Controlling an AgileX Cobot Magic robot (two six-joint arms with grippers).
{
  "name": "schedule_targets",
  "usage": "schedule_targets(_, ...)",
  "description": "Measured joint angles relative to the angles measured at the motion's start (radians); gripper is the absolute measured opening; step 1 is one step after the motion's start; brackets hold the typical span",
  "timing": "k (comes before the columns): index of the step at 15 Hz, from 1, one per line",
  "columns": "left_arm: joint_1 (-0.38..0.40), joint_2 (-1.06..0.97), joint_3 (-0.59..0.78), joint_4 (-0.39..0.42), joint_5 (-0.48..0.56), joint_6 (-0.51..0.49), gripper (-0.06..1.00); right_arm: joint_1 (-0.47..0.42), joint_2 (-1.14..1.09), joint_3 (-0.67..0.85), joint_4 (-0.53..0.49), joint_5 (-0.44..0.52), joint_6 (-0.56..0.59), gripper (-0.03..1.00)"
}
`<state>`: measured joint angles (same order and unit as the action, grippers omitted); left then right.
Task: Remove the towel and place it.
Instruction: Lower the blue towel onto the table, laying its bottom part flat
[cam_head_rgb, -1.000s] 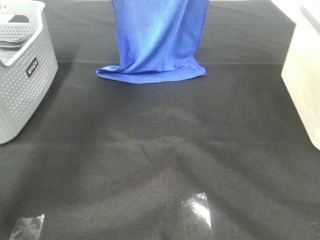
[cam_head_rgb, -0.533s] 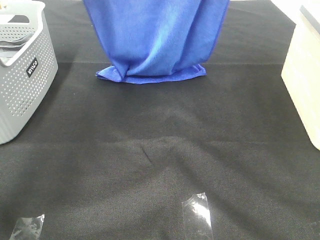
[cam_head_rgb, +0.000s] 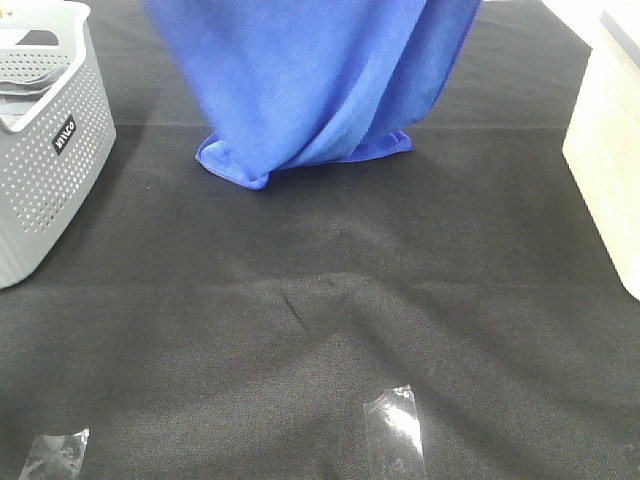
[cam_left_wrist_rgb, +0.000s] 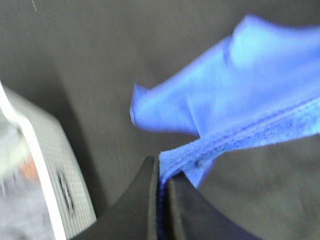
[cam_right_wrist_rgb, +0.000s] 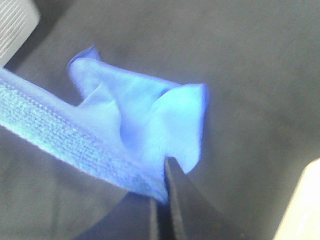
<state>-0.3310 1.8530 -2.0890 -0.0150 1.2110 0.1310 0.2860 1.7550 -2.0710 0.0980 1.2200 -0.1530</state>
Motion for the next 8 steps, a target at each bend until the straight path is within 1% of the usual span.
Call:
schedule_targets(2, 0.0, -0.143, 0.175, -0.02, -0.002, 0.0, 0.0, 0.002, -0.077, 0.113, 0.047, 0.0, 0.015, 0.0)
schedule_targets(5, -0.006, -0.359, 0.359, -0.052, -0.012, 0.004, 0.0, 0.004, -0.219, 0.271, 0.104, -0.002, 0.021, 0.0)
schedule_targets(8, -0.008, -0.529, 0.53, -0.12, -0.017, 0.007, 0.0, 0.011, -0.359, 0.415, 0.151, -0.002, 0.047, 0.0)
